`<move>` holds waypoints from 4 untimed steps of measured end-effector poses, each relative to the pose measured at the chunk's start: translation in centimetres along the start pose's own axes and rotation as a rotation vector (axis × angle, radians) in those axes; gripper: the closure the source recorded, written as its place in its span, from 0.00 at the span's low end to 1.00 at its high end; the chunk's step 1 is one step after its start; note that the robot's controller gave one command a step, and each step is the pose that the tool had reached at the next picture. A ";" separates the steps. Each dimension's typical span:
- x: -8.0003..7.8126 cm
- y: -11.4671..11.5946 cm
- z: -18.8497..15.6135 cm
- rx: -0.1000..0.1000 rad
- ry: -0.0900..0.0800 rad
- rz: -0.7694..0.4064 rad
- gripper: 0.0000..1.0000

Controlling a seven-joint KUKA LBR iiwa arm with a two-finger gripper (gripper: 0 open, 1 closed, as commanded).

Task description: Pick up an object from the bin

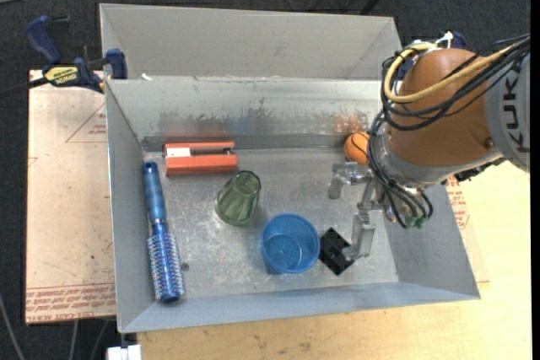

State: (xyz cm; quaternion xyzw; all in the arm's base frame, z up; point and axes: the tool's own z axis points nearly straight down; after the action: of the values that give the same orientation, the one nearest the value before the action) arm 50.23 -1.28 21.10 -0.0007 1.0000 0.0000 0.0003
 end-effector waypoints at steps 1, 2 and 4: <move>-0.1 0.2 4.3 0.000 -0.009 -0.030 0.00; 0.8 -0.6 9.8 -0.001 -0.003 -0.171 0.00; 1.8 0.9 12.7 -0.001 -0.009 0.167 1.00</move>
Offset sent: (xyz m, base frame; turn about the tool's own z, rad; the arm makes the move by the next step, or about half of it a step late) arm -0.0129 -0.0118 -0.1222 -0.2158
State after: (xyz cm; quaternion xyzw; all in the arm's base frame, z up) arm 48.45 -0.34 8.39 0.0828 0.9966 0.0007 0.0048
